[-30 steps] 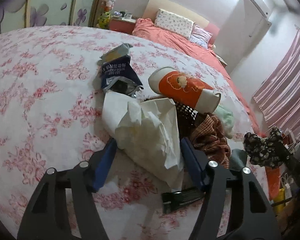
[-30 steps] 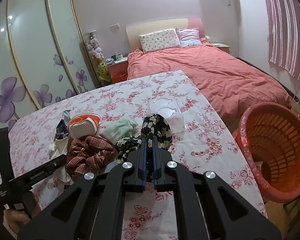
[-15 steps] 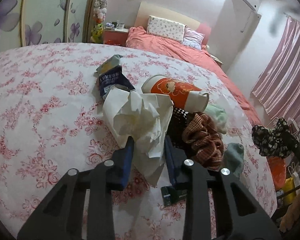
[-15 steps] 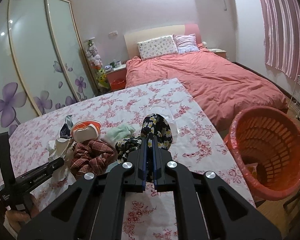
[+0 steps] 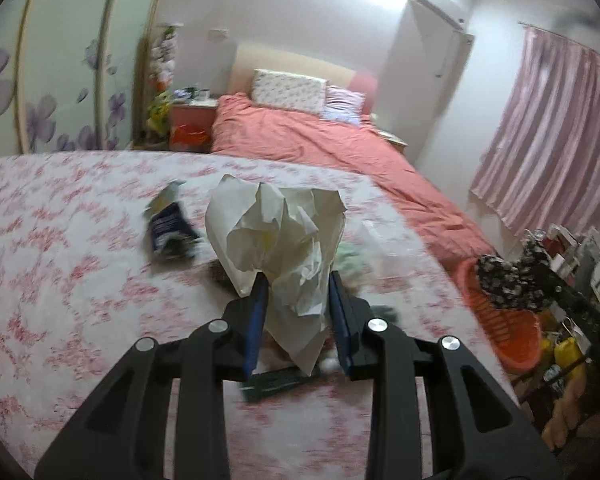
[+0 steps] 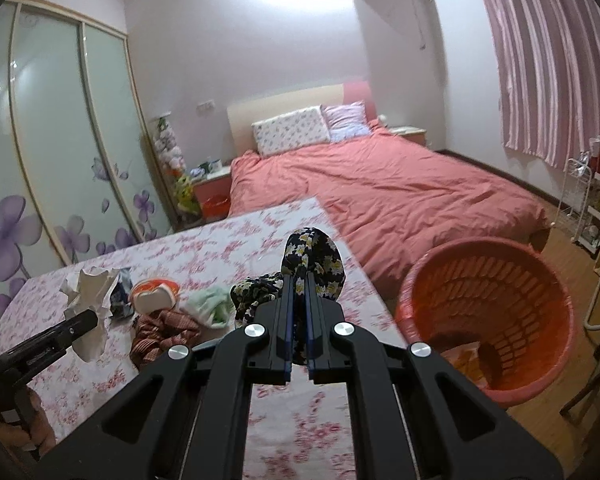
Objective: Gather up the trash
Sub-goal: 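Carry the tissue with the left tool while the right tool carries the scrunchie to the basket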
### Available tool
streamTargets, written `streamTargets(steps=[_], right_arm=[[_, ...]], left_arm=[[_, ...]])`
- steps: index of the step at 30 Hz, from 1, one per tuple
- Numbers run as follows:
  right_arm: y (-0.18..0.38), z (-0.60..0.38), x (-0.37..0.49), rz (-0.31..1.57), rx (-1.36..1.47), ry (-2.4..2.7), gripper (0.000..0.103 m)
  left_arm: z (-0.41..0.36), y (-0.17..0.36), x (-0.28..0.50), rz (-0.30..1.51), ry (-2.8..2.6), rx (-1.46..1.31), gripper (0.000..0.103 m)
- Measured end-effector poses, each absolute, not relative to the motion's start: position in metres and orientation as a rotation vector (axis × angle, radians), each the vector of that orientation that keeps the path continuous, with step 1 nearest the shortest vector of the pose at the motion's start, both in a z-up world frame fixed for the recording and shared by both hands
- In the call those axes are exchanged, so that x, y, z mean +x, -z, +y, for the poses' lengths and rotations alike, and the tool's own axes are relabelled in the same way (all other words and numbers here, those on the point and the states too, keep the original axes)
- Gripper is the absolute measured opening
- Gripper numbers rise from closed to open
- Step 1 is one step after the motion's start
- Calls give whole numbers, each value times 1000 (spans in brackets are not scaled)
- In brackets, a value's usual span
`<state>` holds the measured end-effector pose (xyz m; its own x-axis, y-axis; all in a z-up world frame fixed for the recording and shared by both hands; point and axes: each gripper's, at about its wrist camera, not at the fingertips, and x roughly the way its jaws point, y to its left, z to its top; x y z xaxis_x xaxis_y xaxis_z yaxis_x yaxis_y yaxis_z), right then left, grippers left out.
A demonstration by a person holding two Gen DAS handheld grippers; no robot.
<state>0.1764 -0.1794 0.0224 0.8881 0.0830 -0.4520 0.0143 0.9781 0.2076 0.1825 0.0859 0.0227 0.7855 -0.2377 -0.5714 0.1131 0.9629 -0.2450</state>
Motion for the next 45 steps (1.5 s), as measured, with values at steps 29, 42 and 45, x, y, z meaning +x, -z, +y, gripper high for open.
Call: streamTargets(steps=[29,42,45], right_arm=[[-11,-310,156,323,278,293,5],[6,-352,163,343,363,335,5],[8,-353,165,344,376,335,5]], left_arm=[[-143,-23,208,656,666,-84,30],[-219,6,227,730,766,-27,30],[-231,10,231,737,775,-19,30]])
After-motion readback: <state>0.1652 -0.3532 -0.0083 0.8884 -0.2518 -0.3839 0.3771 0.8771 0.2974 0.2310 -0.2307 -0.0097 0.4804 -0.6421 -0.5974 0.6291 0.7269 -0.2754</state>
